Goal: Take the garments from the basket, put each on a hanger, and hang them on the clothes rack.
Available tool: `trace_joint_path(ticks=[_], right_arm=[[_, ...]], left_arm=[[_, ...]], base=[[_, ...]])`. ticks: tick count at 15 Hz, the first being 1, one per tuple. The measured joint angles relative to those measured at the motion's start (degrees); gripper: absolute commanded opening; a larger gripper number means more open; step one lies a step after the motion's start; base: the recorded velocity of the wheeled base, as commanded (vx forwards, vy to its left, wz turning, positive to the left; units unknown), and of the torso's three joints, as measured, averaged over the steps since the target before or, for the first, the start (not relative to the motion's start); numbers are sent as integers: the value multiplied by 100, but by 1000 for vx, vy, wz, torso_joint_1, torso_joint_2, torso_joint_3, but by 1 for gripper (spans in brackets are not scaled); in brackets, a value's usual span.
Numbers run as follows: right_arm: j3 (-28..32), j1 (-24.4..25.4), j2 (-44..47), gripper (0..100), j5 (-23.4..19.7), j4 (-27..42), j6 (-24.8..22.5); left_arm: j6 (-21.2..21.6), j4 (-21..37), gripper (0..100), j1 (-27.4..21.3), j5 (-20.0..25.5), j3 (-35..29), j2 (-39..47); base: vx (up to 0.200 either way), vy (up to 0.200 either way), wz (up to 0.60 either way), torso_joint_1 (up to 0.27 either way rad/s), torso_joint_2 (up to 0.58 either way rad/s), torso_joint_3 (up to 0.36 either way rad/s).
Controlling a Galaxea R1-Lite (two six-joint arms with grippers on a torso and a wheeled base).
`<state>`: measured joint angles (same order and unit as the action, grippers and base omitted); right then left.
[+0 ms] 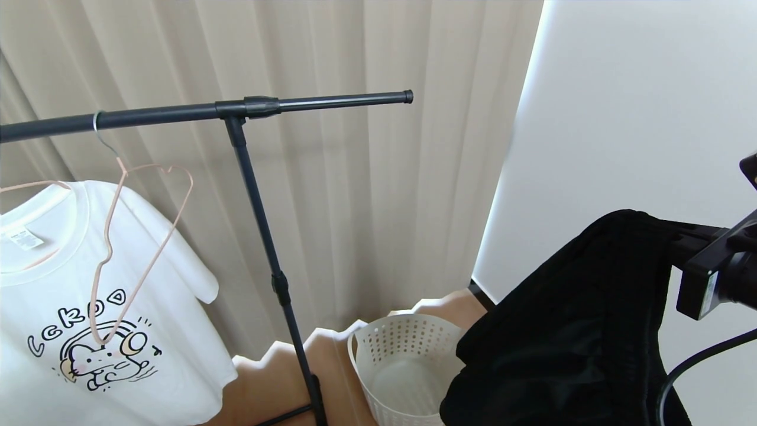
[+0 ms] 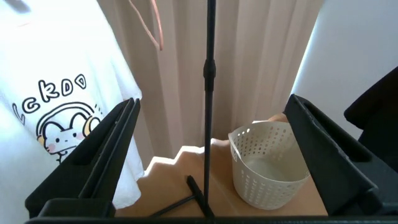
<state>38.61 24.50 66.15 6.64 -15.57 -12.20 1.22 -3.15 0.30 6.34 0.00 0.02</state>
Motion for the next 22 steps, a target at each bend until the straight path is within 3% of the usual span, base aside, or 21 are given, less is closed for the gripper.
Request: trace_joint_path(ticks=[5, 15, 22], right_arm=[[-9, 0, 0, 0, 2, 0, -6], [-52, -2, -49, 0, 0, -9, -9], [-88, 0, -20, 0, 5, -5, -95]], left_arm=[[1, 0, 100, 2, 0, 0, 0], [9, -13, 100, 2, -43, 0, 0], [11, -7, 100, 2, -40, 0, 0]], base=[[0, 0, 0, 242, -562, -405], [0, 0, 0, 159, -349, -198], [0, 0, 600, 11, -12, -8]])
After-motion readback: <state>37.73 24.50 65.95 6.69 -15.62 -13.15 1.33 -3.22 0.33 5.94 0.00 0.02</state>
